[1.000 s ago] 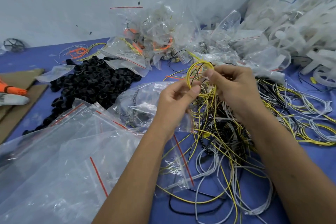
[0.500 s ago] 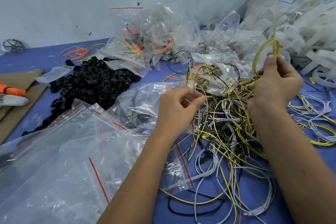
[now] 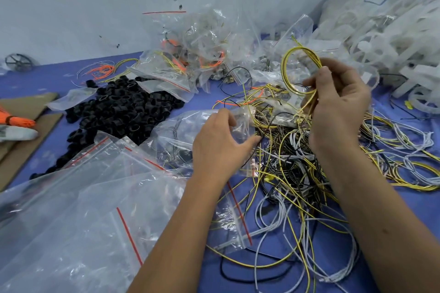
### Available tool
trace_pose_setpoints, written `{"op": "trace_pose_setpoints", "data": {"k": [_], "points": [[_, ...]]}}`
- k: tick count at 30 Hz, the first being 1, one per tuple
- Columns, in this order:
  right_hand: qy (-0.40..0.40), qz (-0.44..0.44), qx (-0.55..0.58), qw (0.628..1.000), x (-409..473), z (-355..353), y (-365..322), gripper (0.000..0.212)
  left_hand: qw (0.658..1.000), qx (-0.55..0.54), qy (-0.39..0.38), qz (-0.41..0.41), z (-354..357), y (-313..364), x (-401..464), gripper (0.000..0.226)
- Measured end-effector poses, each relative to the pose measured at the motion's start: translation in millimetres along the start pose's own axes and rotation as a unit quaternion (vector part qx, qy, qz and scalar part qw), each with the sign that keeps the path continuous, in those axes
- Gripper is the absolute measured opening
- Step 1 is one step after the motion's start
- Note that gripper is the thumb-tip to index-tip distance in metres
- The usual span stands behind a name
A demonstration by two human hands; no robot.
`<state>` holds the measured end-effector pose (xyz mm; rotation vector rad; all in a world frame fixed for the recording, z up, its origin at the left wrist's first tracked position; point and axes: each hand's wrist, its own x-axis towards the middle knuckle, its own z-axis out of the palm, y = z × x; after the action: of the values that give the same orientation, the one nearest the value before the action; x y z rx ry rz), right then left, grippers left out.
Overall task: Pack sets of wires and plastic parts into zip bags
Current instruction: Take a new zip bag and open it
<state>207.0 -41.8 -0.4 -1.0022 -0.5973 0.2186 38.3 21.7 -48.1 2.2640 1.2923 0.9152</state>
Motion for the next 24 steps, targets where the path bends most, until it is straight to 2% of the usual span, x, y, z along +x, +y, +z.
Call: {"op": "trace_pose_setpoints", "data": {"k": [6,10,12,15,18,21,24], "points": [[-0.154,0.024,0.032,0.987,-22,15,3,0.013,1.000,0.022,-0.009,-0.012,2,1,-1,0.052],[-0.196,0.061,-0.011,0.979,-36,21,10,0.009,0.998,0.022,0.031,-0.041,8,4,-1,0.031],[-0.191,0.067,-0.053,0.978,-37,21,14,0.006,0.997,-0.021,0.043,-0.060,7,2,0,0.018],[-0.159,0.047,-0.133,0.977,-34,17,17,0.005,0.989,-0.106,0.060,-0.087,4,-2,3,0.012],[-0.128,-0.026,-0.265,0.955,-26,10,18,0.009,0.952,-0.244,0.090,-0.160,1,-5,10,0.016],[-0.171,-0.077,-0.327,0.926,-24,8,16,0.010,0.914,-0.333,0.140,-0.183,-2,-6,14,0.023],[-0.245,-0.123,-0.376,0.885,-24,7,17,0.013,0.911,-0.345,0.176,-0.143,-7,-4,13,0.023]]}}
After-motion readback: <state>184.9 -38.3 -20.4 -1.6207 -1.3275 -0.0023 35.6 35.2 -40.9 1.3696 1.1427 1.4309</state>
